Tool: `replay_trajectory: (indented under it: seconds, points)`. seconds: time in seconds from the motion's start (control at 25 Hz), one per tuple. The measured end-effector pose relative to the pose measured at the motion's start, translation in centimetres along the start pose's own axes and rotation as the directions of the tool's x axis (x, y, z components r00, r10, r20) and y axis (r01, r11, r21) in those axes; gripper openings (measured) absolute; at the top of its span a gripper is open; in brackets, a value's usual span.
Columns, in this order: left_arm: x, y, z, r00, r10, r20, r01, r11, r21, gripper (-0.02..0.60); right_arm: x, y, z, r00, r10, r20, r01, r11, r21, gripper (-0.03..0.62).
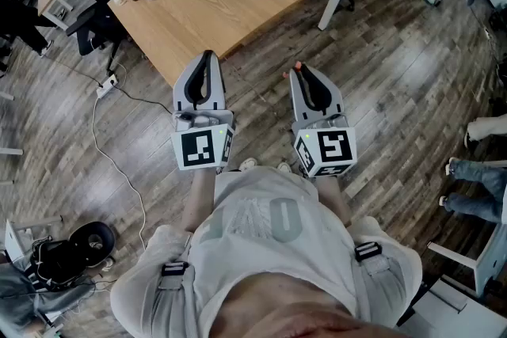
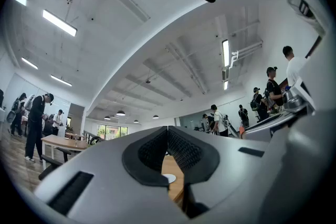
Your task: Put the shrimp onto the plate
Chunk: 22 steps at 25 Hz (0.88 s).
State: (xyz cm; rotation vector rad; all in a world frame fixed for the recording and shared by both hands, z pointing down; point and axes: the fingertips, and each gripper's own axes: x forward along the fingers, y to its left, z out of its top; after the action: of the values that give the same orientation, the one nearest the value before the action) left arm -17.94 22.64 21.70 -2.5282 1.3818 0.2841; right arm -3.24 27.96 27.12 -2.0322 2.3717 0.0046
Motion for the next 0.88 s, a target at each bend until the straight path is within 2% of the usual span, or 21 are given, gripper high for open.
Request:
replay_trajectory:
  seconds: [0.36,0.68,0.88]
  points:
    - [0.3,-0.9,0.3,1.000,0.001,0.005,-0.001,1.000,0.008,0.011,-0.2,-0.6,0.4,1.000,0.006,0.005,-0.006,1.000,-0.007,0.064]
    - [-0.3,-0.1,0.2,0.997,0.071,-0.019,-0.070,0.997,0.041,0.010,-0.5,-1.7,-0.7,0.999,0.037,0.003,-0.037,0.998,0.053,0.064]
    - [-0.5,-1.7,0.1,0.994,0.107,-0.036,-0.104,0.992,0.075,0.011,-1.3,-3.7,-0.8,0.998,0.054,0.019,-0.055,0.995,0.088,0.064]
